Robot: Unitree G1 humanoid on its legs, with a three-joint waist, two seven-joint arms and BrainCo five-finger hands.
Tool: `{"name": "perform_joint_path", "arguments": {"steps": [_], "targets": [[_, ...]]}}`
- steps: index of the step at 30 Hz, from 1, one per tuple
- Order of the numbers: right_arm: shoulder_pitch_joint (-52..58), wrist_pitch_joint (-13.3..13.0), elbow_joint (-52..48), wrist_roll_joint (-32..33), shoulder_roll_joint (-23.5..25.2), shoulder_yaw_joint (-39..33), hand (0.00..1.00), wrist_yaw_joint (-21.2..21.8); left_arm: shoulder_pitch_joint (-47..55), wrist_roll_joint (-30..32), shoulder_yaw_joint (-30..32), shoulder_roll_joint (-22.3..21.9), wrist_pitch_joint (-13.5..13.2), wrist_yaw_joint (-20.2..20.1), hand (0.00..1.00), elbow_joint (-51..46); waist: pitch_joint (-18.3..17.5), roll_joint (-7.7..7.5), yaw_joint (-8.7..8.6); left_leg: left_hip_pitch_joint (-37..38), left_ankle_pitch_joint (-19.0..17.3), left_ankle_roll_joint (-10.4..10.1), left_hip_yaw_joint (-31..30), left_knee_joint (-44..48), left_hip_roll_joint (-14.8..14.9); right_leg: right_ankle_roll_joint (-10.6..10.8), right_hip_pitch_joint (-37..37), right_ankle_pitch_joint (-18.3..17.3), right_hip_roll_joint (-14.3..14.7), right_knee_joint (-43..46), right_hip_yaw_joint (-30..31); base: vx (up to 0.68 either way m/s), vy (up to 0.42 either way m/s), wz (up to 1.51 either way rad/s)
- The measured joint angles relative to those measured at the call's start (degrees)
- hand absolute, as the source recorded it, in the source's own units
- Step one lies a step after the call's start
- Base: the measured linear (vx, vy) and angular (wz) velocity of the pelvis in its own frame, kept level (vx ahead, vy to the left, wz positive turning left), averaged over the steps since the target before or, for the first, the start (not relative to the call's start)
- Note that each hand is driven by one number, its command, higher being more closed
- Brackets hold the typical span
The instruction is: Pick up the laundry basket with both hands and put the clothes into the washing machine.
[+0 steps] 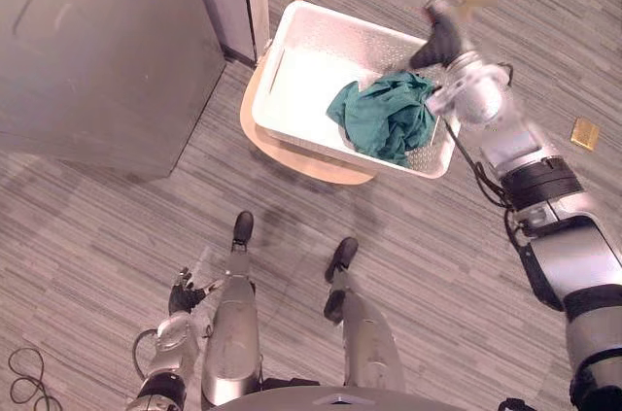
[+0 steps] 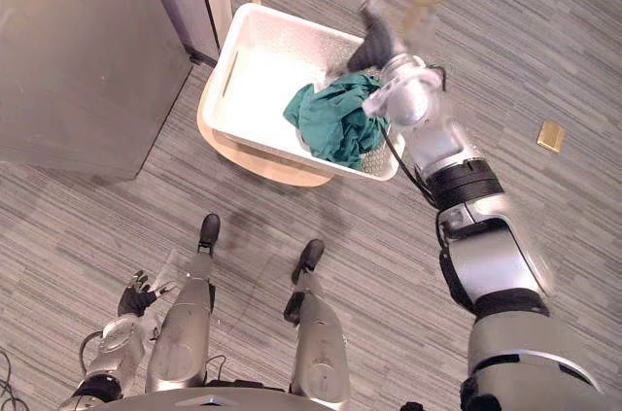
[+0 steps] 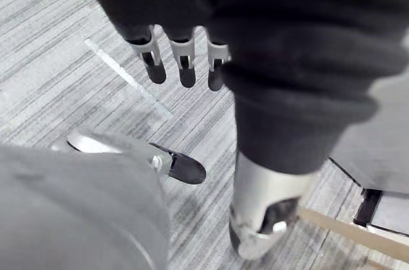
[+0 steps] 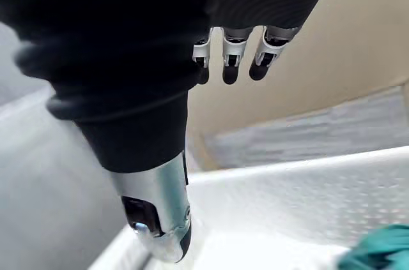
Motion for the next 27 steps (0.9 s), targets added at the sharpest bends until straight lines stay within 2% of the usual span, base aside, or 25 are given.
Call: {"name": "perform_joint_path", "arguments": {"steps": [4, 8, 16, 20, 27], "targets": [[0.78, -0.55, 1.13, -8.92, -0.22, 4.88, 0.0, 2.32, 0.66, 0.8, -0.04, 0.65, 0.07, 0.01, 0.0, 0.03, 0.27, -0.5, 0.37, -0.47, 0.03, 0.0, -0.2, 0.01, 0.01, -0.04, -0.08, 0.36, 0.18, -0.69, -0.18, 0.0, -0.036, 0.02], [0.77, -0.98, 5.4, -13.32, -0.63, 7.87, 0.0, 2.51, 0.65, 0.8, -0.66, 1.29, 0.1, 0.04, 0.0, 1.11, 0.61, -1.01, 1.05, -0.63, -0.02, 0.07, -0.26, 0.01, 0.03, -0.06, -0.13, 0.38, 0.24, -0.78, -0.24, 0.0, -0.03, 0.0], [0.72, -0.12, 12.62, -15.4, -1.01, 8.78, 0.0, 2.44, 0.65, 0.69, -2.5, 2.01, -0.02, 0.09, 0.0, 1.37, 1.87, -0.84, 2.16, -1.51, -0.12, 0.3, -0.3, 0.01, 0.02, -0.14, -0.99, 0.42, 0.24, -0.83, -0.26, -0.01, -0.023, 0.0], [0.31, 1.12, 16.19, -15.42, -1.04, 8.66, 0.0, 1.92, 0.64, 0.53, -4.06, 2.06, -0.16, 0.17, 0.0, 1.1, 2.54, -0.05, 2.92, -1.96, 0.06, 0.09, -0.36, 0.01, -0.03, -0.15, -1.4, 0.45, 0.21, -0.84, -0.31, 0.0, -0.032, 0.0], [-0.47, 2.52, 18.61, -15.36, -1.05, 7.98, 0.0, -0.07, 0.63, 0.52, -4.47, 1.16, -0.37, 0.52, 0.0, 0.9, 3.42, 1.29, 3.26, -2.79, 0.06, 0.1, -0.54, 0.01, -0.18, -0.03, -2.02, 0.36, 0.01, -0.65, -0.6, 0.0, -0.021, 0.01]]}}
